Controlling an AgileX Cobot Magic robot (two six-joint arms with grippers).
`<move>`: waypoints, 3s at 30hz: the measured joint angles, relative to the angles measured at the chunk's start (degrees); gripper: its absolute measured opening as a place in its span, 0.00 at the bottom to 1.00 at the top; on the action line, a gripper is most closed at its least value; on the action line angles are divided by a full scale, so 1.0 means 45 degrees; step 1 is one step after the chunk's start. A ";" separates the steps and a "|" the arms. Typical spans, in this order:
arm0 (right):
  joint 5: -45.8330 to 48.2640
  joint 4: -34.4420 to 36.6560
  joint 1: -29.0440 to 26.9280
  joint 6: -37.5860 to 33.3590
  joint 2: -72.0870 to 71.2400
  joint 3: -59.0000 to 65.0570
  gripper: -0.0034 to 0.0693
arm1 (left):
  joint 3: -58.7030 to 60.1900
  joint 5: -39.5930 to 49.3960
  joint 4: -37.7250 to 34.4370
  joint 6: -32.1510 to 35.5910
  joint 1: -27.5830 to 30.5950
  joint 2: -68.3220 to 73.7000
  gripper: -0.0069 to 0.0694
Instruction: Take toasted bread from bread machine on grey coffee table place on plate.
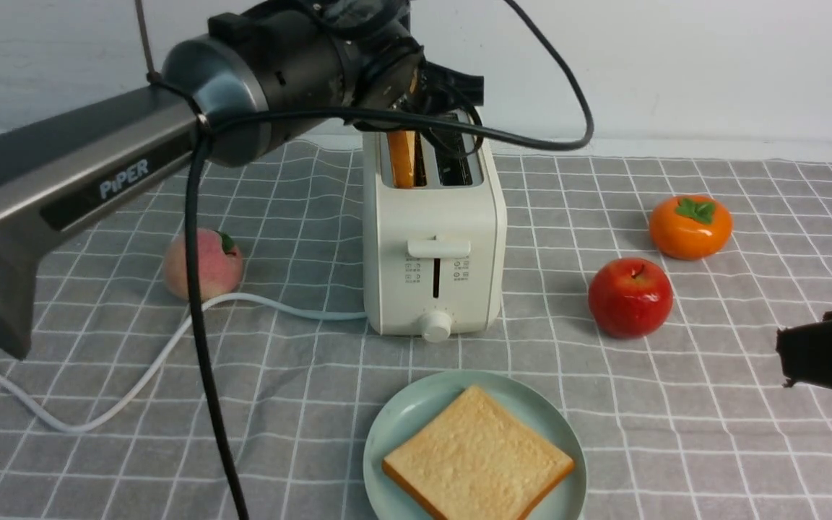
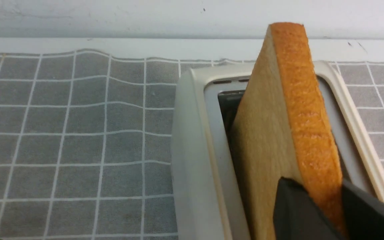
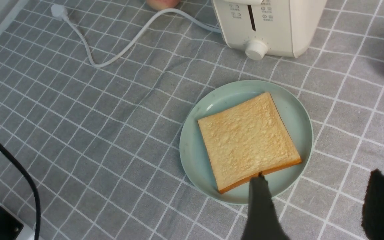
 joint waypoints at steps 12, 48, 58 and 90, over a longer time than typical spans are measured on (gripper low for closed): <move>0.0015 0.0000 0.0000 0.0000 0.0000 0.0000 0.60 | -0.0103 0.6643 -0.0536 0.3172 0.0012 -0.3994 0.21; 0.0038 0.0082 0.0000 0.0000 0.0000 0.0000 0.60 | 0.4725 0.3690 -1.3259 1.0953 0.0000 -0.0284 0.50; -0.0002 0.0054 0.0000 0.0000 0.0000 0.0000 0.53 | 0.4725 0.3702 -1.1736 1.0547 0.0000 -0.0600 0.80; -0.1790 -0.0348 0.0000 0.0037 -0.1056 0.0662 0.03 | 0.4725 0.5973 -0.5881 0.5774 0.0000 -0.3779 0.41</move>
